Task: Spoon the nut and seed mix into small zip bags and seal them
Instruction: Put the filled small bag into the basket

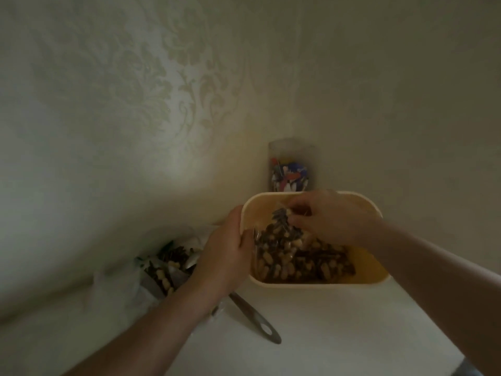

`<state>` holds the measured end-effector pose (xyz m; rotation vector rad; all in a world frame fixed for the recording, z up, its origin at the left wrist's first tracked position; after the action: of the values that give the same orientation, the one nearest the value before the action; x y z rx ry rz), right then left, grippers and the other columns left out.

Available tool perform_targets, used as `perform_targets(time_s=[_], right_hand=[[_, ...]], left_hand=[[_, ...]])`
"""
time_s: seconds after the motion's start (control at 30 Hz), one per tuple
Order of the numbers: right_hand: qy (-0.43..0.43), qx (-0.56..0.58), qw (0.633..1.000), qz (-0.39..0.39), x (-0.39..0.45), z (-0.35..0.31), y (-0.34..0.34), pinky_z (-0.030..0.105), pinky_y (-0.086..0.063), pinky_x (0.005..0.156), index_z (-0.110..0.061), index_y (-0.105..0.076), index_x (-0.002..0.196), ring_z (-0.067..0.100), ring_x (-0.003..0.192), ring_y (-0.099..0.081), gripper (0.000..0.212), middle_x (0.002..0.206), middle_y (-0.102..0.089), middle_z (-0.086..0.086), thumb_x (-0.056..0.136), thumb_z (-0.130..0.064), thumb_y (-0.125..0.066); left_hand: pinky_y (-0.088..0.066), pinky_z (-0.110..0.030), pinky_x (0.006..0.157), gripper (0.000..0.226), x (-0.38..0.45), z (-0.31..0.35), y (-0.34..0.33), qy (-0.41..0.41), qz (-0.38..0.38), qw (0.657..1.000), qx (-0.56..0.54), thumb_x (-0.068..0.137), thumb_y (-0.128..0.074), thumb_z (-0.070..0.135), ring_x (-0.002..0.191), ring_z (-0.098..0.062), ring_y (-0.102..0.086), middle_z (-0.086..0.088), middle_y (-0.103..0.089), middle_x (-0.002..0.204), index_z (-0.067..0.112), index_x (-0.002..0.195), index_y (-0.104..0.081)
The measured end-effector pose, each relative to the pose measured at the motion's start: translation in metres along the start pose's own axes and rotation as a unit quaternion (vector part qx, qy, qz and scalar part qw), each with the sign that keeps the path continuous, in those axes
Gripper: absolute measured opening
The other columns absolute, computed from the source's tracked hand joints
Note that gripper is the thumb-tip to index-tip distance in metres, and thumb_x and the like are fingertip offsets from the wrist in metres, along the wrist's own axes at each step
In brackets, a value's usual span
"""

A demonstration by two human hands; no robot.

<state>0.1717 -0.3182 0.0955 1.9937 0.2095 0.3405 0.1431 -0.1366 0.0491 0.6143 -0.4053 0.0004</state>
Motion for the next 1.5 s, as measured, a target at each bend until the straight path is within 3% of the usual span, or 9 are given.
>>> perform_targets(time_s=[0.13, 0.23, 0.37, 0.57, 0.77, 0.83, 0.97, 1.3, 1.5], right_hand=[[0.051, -0.091, 0.994, -0.02, 0.004, -0.02, -0.035, 0.012, -0.042, 0.073, -0.031, -0.064, 0.115, 0.002, 0.092, -0.064, 0.014, 0.098, -0.061, -0.018, 0.107, -0.025, -0.054], [0.053, -0.175, 0.982, -0.04, 0.013, -0.021, -0.066, 0.027, -0.052, 0.093, -0.025, -0.059, 0.131, 0.016, 0.111, -0.066, 0.025, 0.12, -0.065, -0.004, 0.107, -0.022, -0.053], [0.048, -0.226, 0.973, -0.012, 0.009, -0.033, -0.07, 0.031, -0.055, 0.096, -0.025, -0.057, 0.138, 0.016, 0.112, -0.069, 0.033, 0.128, -0.066, -0.003, 0.106, -0.023, -0.058], [0.057, -0.317, 0.947, 0.007, 0.012, -0.039, -0.074, 0.034, -0.062, 0.083, -0.028, -0.062, 0.13, 0.014, 0.094, -0.072, 0.032, 0.114, -0.071, -0.004, 0.099, -0.027, -0.068], [0.059, -0.363, 0.929, 0.047, 0.003, -0.049, -0.051, 0.024, -0.049, 0.063, -0.028, -0.064, 0.129, 0.013, 0.09, -0.072, 0.027, 0.11, -0.07, -0.005, 0.102, -0.024, -0.064], [0.091, -0.351, 0.929, 0.07, 0.0, -0.051, -0.045, 0.025, -0.052, 0.067, -0.032, -0.063, 0.131, 0.013, 0.098, -0.07, 0.031, 0.118, -0.067, -0.008, 0.101, -0.025, -0.066], [0.126, -0.236, 0.963, 0.039, 0.004, -0.041, -0.06, 0.032, -0.059, 0.094, -0.044, -0.063, 0.132, 0.01, 0.116, -0.064, 0.035, 0.134, -0.063, -0.014, 0.099, -0.035, -0.068], [0.123, -0.231, 0.965, 0.023, 0.016, -0.026, -0.082, 0.034, -0.059, 0.097, -0.041, -0.057, 0.139, 0.011, 0.116, -0.065, 0.046, 0.138, -0.059, -0.011, 0.097, -0.026, -0.07], [0.106, -0.184, 0.977, 0.001, 0.017, -0.026, -0.084, 0.032, -0.055, 0.1, -0.034, -0.062, 0.137, 0.012, 0.115, -0.067, 0.039, 0.132, -0.067, -0.007, 0.101, -0.02, -0.063]], left_hand=[[-0.047, -0.007, 0.075, 0.033, -0.005, 0.001, 0.001, -0.008, 0.008, 1.0, 0.013, 0.11, -0.045, 0.03, 0.101, 0.012, -0.061, 0.024, -0.066, 0.113, 0.046, 0.139, -0.047], [-0.052, -0.015, 0.075, 0.036, -0.007, 0.003, -0.001, -0.007, -0.002, 0.999, 0.035, 0.11, -0.045, 0.03, 0.095, 0.007, -0.064, 0.019, -0.068, 0.11, 0.042, 0.144, -0.045], [-0.061, -0.032, 0.078, 0.041, -0.009, 0.006, -0.005, -0.001, -0.016, 0.999, 0.05, 0.11, -0.045, 0.031, 0.088, 0.0, -0.067, 0.013, -0.068, 0.107, 0.037, 0.15, -0.04], [-0.062, -0.038, 0.082, 0.039, -0.008, 0.005, -0.006, 0.007, -0.018, 0.999, 0.046, 0.11, -0.045, 0.032, 0.092, -0.004, -0.068, 0.011, -0.068, 0.111, 0.034, 0.149, -0.041], [-0.06, -0.042, 0.088, 0.037, -0.006, 0.005, -0.005, 0.002, -0.011, 0.999, 0.033, 0.107, -0.043, 0.031, 0.101, -0.003, -0.067, 0.015, -0.068, 0.115, 0.039, 0.143, -0.046], [-0.06, -0.042, 0.089, 0.038, -0.007, 0.006, -0.005, -0.002, -0.01, 1.0, 0.029, 0.107, -0.042, 0.031, 0.104, -0.003, -0.066, 0.016, -0.068, 0.117, 0.039, 0.144, -0.046], [-0.061, -0.043, 0.086, 0.036, -0.007, 0.005, -0.007, -0.002, -0.01, 1.0, 0.024, 0.108, -0.043, 0.028, 0.098, -0.004, -0.068, 0.015, -0.069, 0.112, 0.04, 0.142, -0.047], [-0.061, -0.042, 0.088, 0.042, -0.009, 0.004, -0.007, 0.01, -0.016, 0.999, 0.042, 0.109, -0.045, 0.031, 0.099, -0.008, -0.069, 0.01, -0.069, 0.115, 0.039, 0.15, -0.039], [-0.061, -0.037, 0.086, 0.042, -0.009, 0.003, -0.006, 0.017, -0.012, 0.999, 0.031, 0.11, -0.045, 0.028, 0.098, -0.006, -0.068, 0.009, -0.069, 0.115, 0.034, 0.151, -0.042]])
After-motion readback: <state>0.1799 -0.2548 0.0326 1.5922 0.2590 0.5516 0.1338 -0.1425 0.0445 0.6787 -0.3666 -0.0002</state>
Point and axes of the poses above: each hand's wrist, its own x-axis towards the middle knuckle, its own y-axis out of the back of the hand, z = x × y, the point moved 10 cm from there along x, towards the middle knuckle
